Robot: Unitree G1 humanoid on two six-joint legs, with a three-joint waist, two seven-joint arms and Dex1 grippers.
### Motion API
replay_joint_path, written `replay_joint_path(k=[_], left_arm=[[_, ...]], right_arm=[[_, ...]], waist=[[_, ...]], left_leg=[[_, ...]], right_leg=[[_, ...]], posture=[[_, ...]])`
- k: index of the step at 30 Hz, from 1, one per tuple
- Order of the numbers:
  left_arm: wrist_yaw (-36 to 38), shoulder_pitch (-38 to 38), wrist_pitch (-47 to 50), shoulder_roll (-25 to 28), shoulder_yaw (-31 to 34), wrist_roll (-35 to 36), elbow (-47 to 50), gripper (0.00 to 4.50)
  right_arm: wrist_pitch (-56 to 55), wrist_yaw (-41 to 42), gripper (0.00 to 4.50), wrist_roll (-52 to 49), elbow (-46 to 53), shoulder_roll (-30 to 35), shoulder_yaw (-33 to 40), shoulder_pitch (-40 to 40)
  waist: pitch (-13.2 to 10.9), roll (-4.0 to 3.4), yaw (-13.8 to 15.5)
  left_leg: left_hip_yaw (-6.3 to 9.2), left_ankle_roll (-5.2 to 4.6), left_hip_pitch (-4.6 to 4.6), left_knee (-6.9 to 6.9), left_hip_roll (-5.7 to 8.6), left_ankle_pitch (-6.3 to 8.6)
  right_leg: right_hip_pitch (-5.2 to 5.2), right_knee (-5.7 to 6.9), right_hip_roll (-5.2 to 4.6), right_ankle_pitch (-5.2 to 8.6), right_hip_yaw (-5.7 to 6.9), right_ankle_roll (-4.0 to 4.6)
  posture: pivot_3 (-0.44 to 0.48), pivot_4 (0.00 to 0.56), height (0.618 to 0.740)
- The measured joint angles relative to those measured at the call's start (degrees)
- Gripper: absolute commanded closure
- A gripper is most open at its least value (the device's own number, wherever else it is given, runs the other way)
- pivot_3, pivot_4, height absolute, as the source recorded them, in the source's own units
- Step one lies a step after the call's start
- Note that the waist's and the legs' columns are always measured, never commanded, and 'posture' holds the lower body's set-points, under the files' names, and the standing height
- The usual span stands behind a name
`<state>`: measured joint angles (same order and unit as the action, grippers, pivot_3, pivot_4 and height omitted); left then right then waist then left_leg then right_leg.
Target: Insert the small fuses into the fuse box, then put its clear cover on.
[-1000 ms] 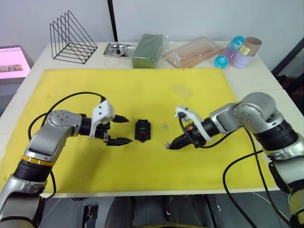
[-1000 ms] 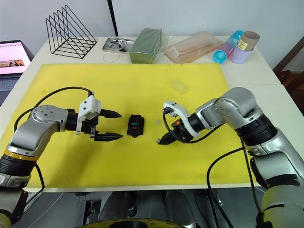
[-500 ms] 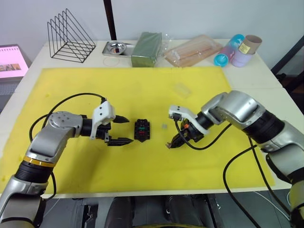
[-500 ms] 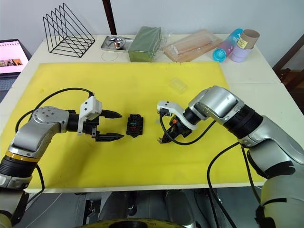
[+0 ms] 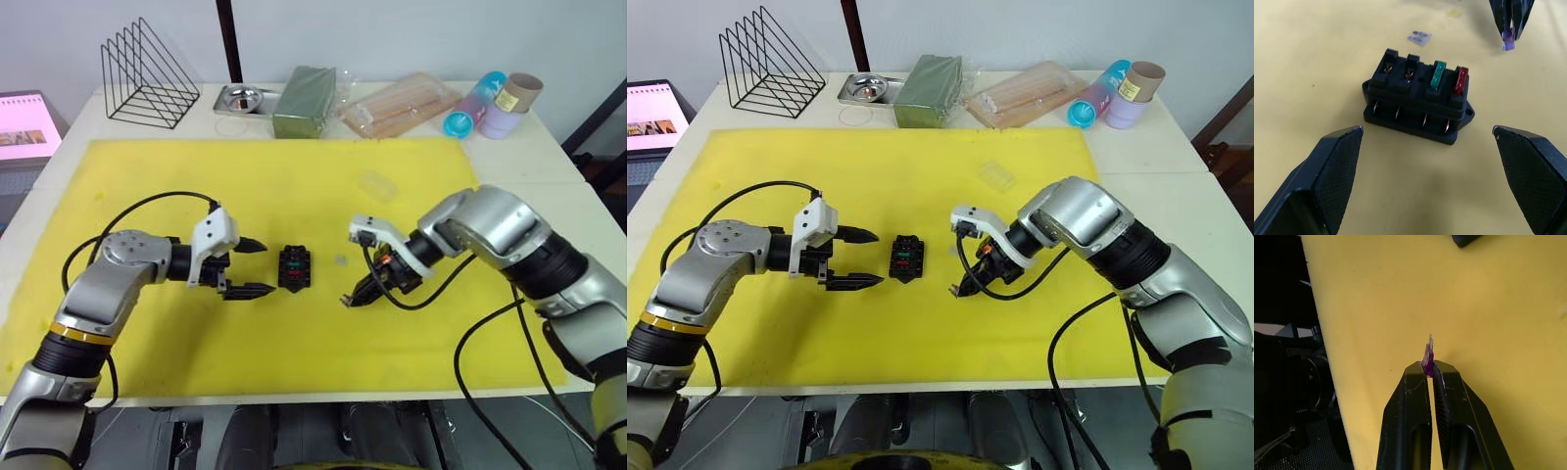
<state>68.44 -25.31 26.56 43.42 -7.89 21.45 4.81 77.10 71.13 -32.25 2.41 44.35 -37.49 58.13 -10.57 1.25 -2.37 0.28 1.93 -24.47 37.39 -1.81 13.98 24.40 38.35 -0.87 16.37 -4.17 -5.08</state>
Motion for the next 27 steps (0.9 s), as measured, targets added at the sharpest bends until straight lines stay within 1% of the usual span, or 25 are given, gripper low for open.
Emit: replay_joint_path(k=[4, 10, 17, 21, 24, 25, 26, 27], left_arm=[[0.3, -0.7, -0.7, -1.0, -0.6, -0.4, -0.4, 0.00], [0.8, -1.5, -1.1, -1.0, -0.9, -1.0, -1.3, 0.00], [0.6, -0.8, -1.1, -1.0, -0.8, -1.0, -1.0, 0.00], [0.2, 0.1, -1.1, -1.0, -0.8, -1.0, -0.5, 0.00], [0.1, 0.2, -1.1, -1.0, -0.8, -1.0, -0.1, 0.00], [0.2, 0.1, -1.1, -1.0, -0.8, -1.0, -0.1, 0.00], [0.2, 0.1, -1.1, -1.0, -0.8, -1.1, -0.2, 0.00], [0.2, 0.1, -1.1, -1.0, -0.8, -1.1, -0.2, 0.00]], right_arm=[[-0.4, -0.5, 4.47, 0.6, 0.3, 0.0, 0.3, 0.0], [-4.0, 0.6, 4.47, 3.8, -1.1, -0.1, -2.1, 1.0], [-10.5, 3.9, 4.47, 9.3, -7.2, -2.9, -6.5, 4.4], [-12.4, 5.4, 3.37, 11.3, -10.0, -3.4, -6.6, 5.4], [-13.5, 6.3, 2.29, 12.4, -11.3, -3.4, -6.2, 6.8], [-13.7, 6.5, 1.83, 12.6, -11.5, -3.3, -5.6, 6.9], [-13.7, 6.6, 1.56, 12.6, -11.5, -3.3, -5.1, 6.9], [-13.6, 6.7, 1.56, 12.7, -11.5, -3.2, -4.4, 6.9]], waist=[[0.0, 0.00, 0.0], [0.0, 0.00, 0.0], [0.0, 0.00, -0.1], [0.0, 0.00, 0.0], [0.0, 0.00, 0.0], [0.0, 0.00, 0.0], [0.0, 0.00, 0.0], [0.0, 0.00, 0.0]], left_leg=[[-0.01, 0.00, 0.00, 0.00, 0.02, 0.00], [-0.01, 0.00, 0.00, 0.00, 0.02, 0.00], [-0.01, 0.00, 0.01, 0.00, 0.01, 0.00], [-0.01, 0.00, 0.00, 0.06, 0.01, 0.00], [-0.01, 0.00, 0.01, 0.08, 0.02, 0.00], [0.00, 0.00, 0.00, 0.08, 0.02, 0.00], [0.00, 0.00, 0.00, 0.08, 0.02, 0.00], [0.00, 0.00, 0.00, 0.08, 0.02, 0.00]], right_leg=[[0.00, 0.00, 0.01, 0.00, 0.01, 0.00], [0.00, 0.00, 0.02, 0.00, 0.02, 0.00], [0.00, 0.04, 0.02, 0.00, 0.02, 0.00], [0.00, 0.08, 0.00, 0.00, 0.02, 0.00], [0.00, 0.11, 0.00, 0.00, 0.02, 0.00], [0.00, 0.11, 0.00, 0.00, 0.02, 0.00], [0.00, 0.12, 0.00, 0.00, 0.02, 0.00], [0.00, 0.12, 0.00, 0.00, 0.02, 0.00]], posture=[[0.000, 0.150, 0.740], [0.000, 0.150, 0.740], [0.000, 0.150, 0.740], [0.000, 0.150, 0.740], [0.000, 0.150, 0.740], [0.000, 0.150, 0.740], [0.000, 0.150, 0.740], [0.000, 0.150, 0.740]])
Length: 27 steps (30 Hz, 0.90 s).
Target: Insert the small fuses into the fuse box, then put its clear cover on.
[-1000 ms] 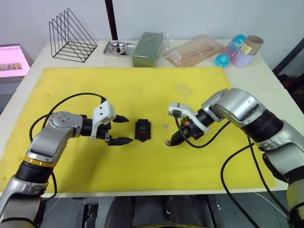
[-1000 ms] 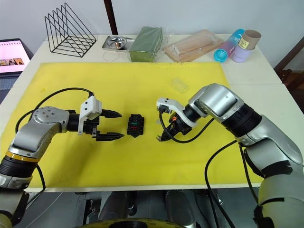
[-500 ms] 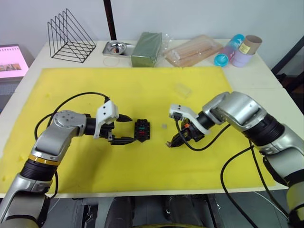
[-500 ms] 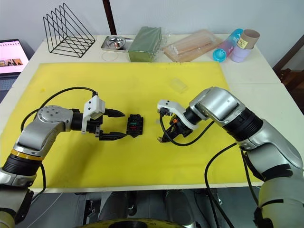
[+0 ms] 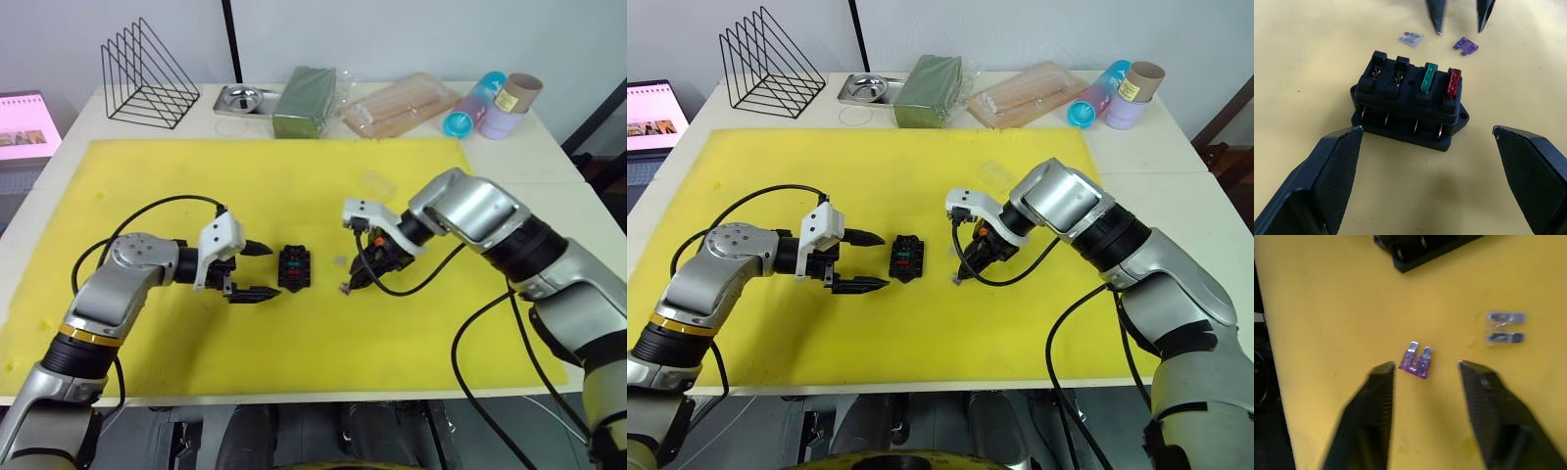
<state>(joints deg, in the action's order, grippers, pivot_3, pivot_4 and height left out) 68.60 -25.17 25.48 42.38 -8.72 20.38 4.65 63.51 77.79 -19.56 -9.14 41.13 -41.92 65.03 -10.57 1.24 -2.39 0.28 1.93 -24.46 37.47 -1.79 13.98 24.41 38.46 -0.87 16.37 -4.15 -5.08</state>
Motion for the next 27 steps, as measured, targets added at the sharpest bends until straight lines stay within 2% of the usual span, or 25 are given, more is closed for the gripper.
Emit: replay_joint_path(k=[3, 7, 12, 15, 19, 24, 27], left_arm=[[0.0, -0.1, 0.0, 0.0, 0.0, -0.1, -0.1, 0.00], [0.2, -0.4, -0.1, -0.2, -0.1, -0.3, -0.6, 0.00], [0.9, -0.5, -0.6, -0.3, -0.2, -0.5, -1.6, 0.00], [1.2, -0.7, -1.0, -0.3, -0.2, -0.6, -1.9, 0.00], [1.2, -1.0, -1.2, -0.4, -0.1, -0.6, -2.1, 0.00], [1.2, -0.9, -1.2, -0.4, 0.0, -0.5, -2.1, 0.00], [1.2, -0.9, -1.2, -0.4, 0.1, -0.5, -2.0, 0.00]], right_arm=[[1.7, 0.2, 1.56, -0.4, 0.6, 0.7, 2.0, -0.1], [8.7, -0.7, 1.56, -4.0, 6.6, 3.3, 8.3, -1.4], [23.6, -7.6, 1.56, -11.0, 14.2, 1.6, 19.5, -8.4], [27.9, -12.7, 1.56, -15.5, 16.9, 0.0, 25.4, -11.9], [28.6, -22.5, 1.56, -24.7, 18.2, -0.7, 32.3, -16.7], [28.6, -41.9, 1.56, -40.1, 19.6, -5.4, 40.8, -31.9], [28.6, -53.1, 1.56, -49.1, 19.6, -7.6, 44.9, -34.5]], waist=[[0.0, 0.00, 0.0], [0.0, 0.01, 0.1], [0.0, 0.01, 0.1], [0.0, 0.00, 0.1], [0.0, 0.04, 0.2], [0.1, 0.10, 0.2], [0.1, 0.10, -0.1]], left_leg=[[0.00, 0.00, 0.00, 0.00, 0.00, 0.00], [0.02, 0.00, 0.00, 0.00, -0.01, 0.00], [0.02, 0.00, 0.00, 0.03, 0.00, 0.00], [0.02, 0.00, 0.00, 0.05, 0.00, 0.00], [0.00, 0.00, 0.00, 0.08, 0.00, 0.00], [-0.02, 0.00, -0.01, 0.11, -0.02, 0.00], [-0.01, 0.00, 0.01, 0.22, -0.03, 0.00]], right_leg=[[0.00, 0.01, 0.00, 0.00, 0.00, 0.00], [0.00, 0.02, -0.01, 0.00, 0.00, 0.00], [-0.01, 0.08, 0.00, 0.00, 0.00, 0.00], [-0.01, 0.09, 0.00, 0.00, 0.00, 0.00], [-0.06, 0.08, 0.00, 0.00, 0.02, 0.00], [-0.13, 0.09, 0.00, 0.00, 0.02, 0.00], [-0.13, 0.20, 0.04, 0.00, 0.00, -0.01]], posture=[[0.000, 0.150, 0.740], [0.000, 0.150, 0.740], [0.000, 0.150, 0.740], [0.000, 0.150, 0.740], [0.000, 0.150, 0.740], [0.000, 0.150, 0.740], [0.000, 0.150, 0.740]])
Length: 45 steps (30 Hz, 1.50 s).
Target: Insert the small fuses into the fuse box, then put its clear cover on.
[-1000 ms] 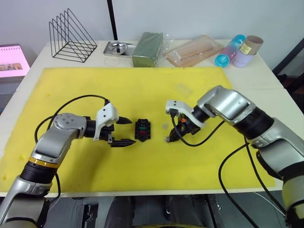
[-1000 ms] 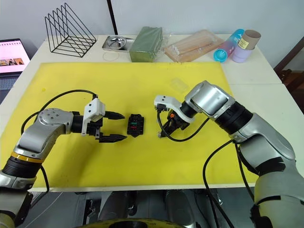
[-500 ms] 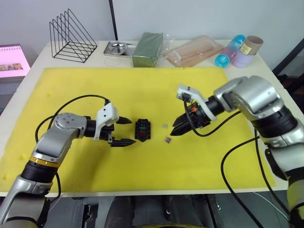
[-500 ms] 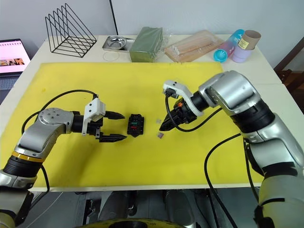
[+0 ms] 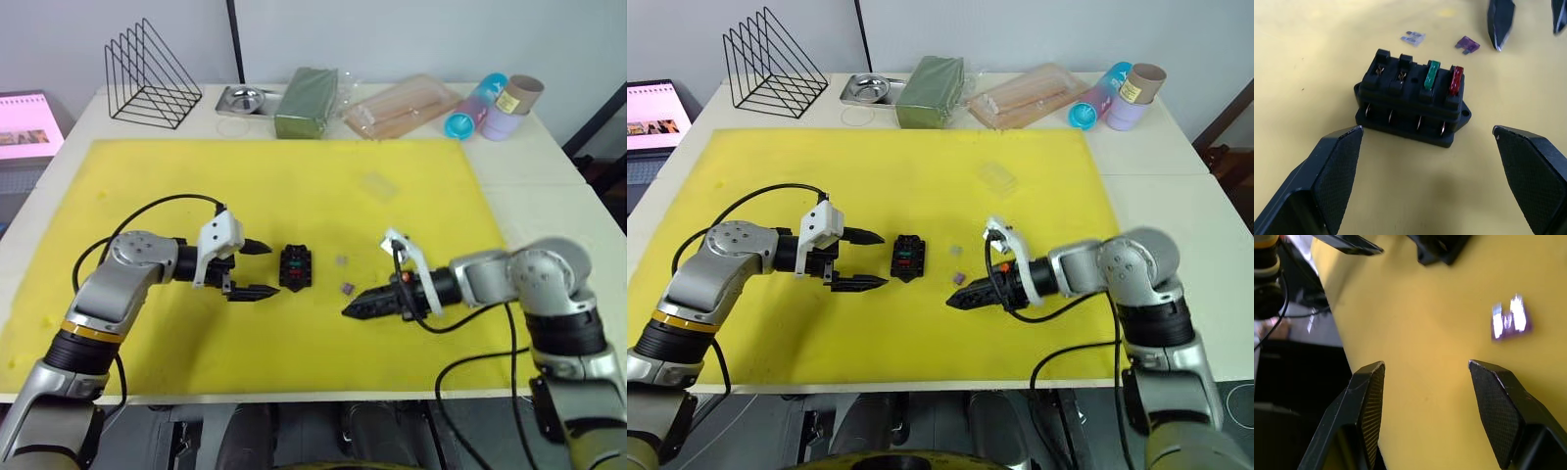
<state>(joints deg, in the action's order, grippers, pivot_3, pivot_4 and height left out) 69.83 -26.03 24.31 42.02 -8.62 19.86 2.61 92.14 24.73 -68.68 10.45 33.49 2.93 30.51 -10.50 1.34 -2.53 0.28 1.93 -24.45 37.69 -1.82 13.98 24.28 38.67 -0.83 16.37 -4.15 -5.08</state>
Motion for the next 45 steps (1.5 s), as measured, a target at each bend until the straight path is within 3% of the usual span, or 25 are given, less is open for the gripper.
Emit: replay_joint_path(k=[8, 17, 32, 36, 42, 45], left_arm=[[0.0, 0.0, 0.0, 0.0, 0.2, 0.0, 0.0, 0.00], [0.0, 0.0, 0.1, 0.1, 0.3, 0.0, 0.1, 0.00], [-0.1, 0.0, 0.1, 0.1, 0.4, 0.1, 0.5, 0.00], [-0.2, 0.0, 0.1, 0.1, 0.4, 0.1, 0.5, 0.00], [-0.3, 0.0, 0.1, 0.1, 0.4, 0.1, 0.5, 0.00], [-0.3, 0.0, 0.1, 0.1, 0.4, 0.1, 0.6, 0.00]], right_arm=[[-2.4, -25.7, 1.56, -18.4, -3.0, -5.1, 5.9, -5.0], [-18.0, -45.3, 1.56, -39.6, -2.9, 0.2, -1.1, -10.4], [-28.0, -50.3, 1.56, -44.1, -1.6, 1.2, -5.3, -12.1], [-29.0, -50.7, 2.43, -44.1, -1.4, 1.2, -5.8, -12.5], [-29.9, -50.8, 4.42, -44.0, -1.4, 1.4, -6.1, -13.3], [-29.9, -50.7, 4.47, -44.0, -1.0, 2.0, -6.2, -13.3]], waist=[[0.0, 0.00, 0.1], [0.0, 0.00, 0.1], [0.0, 0.00, 0.1], [0.0, 0.00, 0.1], [0.0, 0.00, 0.1], [0.0, 0.00, 0.2]], left_leg=[[-0.01, 0.00, -0.02, 0.03, 0.00, 0.00], [-0.01, 0.00, -0.02, 0.04, -0.01, 0.00], [-0.01, 0.00, -0.01, 0.06, -0.05, 0.00], [-0.01, 0.00, -0.01, 0.06, -0.06, 0.00], [-0.01, -0.01, -0.01, 0.06, -0.06, 0.00], [-0.01, -0.01, -0.02, 0.09, -0.06, 0.00]], right_leg=[[-0.03, -0.01, 0.06, 0.00, 0.02, 0.00], [-0.05, -0.02, 0.06, 0.01, 0.01, 0.00], [-0.06, -0.02, 0.07, 0.01, 0.01, 0.00], [-0.06, -0.01, 0.07, 0.01, 0.01, 0.00], [-0.06, -0.02, 0.07, 0.01, 0.00, 0.00], [-0.07, -0.02, 0.05, 0.01, 0.00, 0.00]], posture=[[0.000, 0.150, 0.740], [0.000, 0.150, 0.740], [0.000, 0.150, 0.740], [0.000, 0.150, 0.740], [0.000, 0.150, 0.740], [0.000, 0.150, 0.740]])
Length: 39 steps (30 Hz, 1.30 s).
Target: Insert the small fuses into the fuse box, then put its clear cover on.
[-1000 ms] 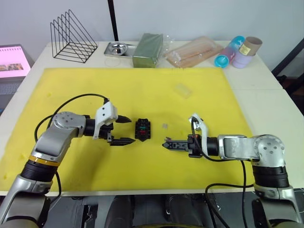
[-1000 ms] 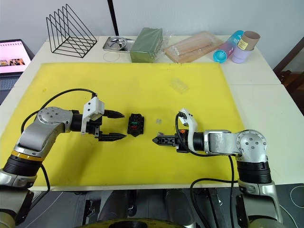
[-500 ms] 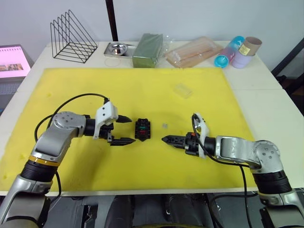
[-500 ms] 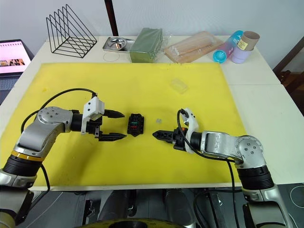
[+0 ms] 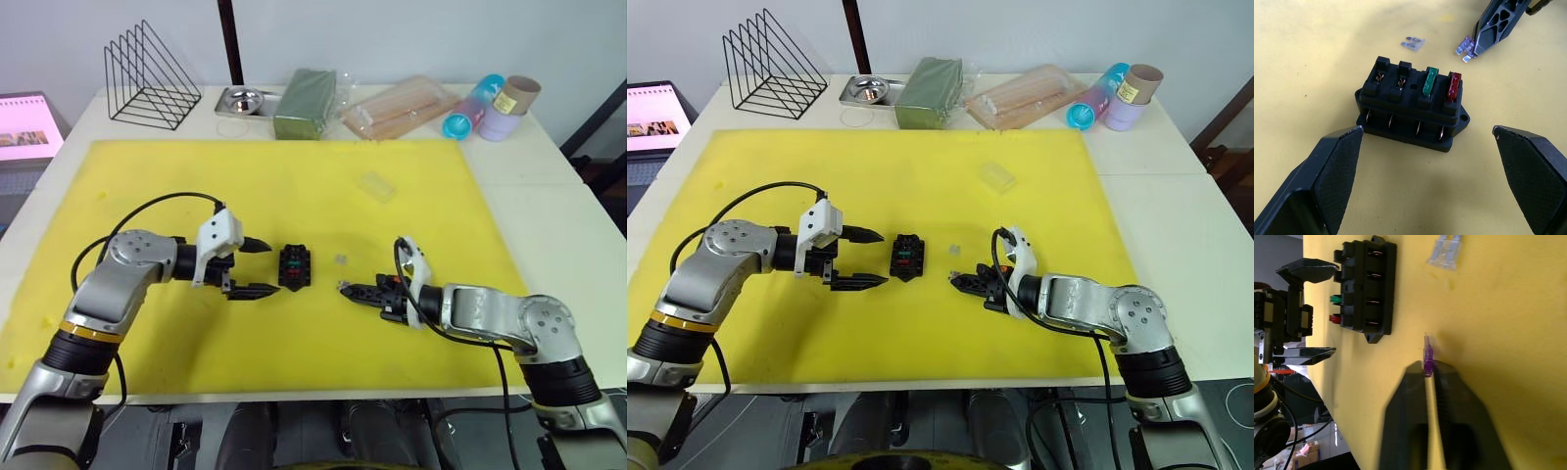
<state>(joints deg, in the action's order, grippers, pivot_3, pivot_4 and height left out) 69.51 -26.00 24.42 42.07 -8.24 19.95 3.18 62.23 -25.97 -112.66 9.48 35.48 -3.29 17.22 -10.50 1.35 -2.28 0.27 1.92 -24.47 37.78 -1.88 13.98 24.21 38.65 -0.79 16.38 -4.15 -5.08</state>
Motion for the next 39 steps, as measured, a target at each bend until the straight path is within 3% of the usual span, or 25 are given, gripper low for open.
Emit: replay_joint_path(k=[10, 19, 31, 39], left_arm=[[-0.4, 0.0, 0.0, 0.0, 0.0, 0.0, 0.0, 0.00], [-0.5, 0.0, -0.1, 0.0, 0.0, 0.0, 0.0, 0.00], [0.2, -1.1, -0.6, -0.6, -0.1, -0.7, -1.0, 0.00], [0.1, -1.0, -1.0, -0.6, -0.1, -0.8, -0.8, 0.00]], right_arm=[[1.7, 2.4, 4.47, 0.0, -0.6, 4.2, -1.1, 1.9], [9.7, 11.5, 4.47, 2.4, -3.3, 10.5, -5.6, 11.8], [26.4, 38.2, 4.47, 28.7, -9.2, 9.3, -16.1, 33.8], [26.1, 60.2, 4.47, 48.6, -8.9, 9.7, -29.6, 42.3]], waist=[[0.0, 0.00, 0.1], [0.0, -0.02, -0.1], [0.0, -0.03, 0.1], [0.0, -0.05, -0.1]], left_leg=[[0.00, 0.00, 0.00, 0.01, 0.00, 0.00], [-0.01, -0.01, -0.01, 0.02, 0.00, 0.00], [0.00, -0.03, -0.05, 0.09, -0.01, 0.02], [0.00, -0.04, -0.06, 0.10, 0.02, 0.02]], right_leg=[[-0.01, 0.00, 0.00, 0.00, 0.00, 0.00], [0.01, -0.01, 0.01, 0.00, -0.01, 0.00], [0.05, -0.01, 0.00, 0.00, 0.01, 0.00], [0.12, 0.02, -0.01, 0.00, 0.02, 0.00]], posture=[[0.000, 0.150, 0.740], [0.000, 0.150, 0.740], [0.000, 0.150, 0.740], [0.000, 0.150, 0.740]])
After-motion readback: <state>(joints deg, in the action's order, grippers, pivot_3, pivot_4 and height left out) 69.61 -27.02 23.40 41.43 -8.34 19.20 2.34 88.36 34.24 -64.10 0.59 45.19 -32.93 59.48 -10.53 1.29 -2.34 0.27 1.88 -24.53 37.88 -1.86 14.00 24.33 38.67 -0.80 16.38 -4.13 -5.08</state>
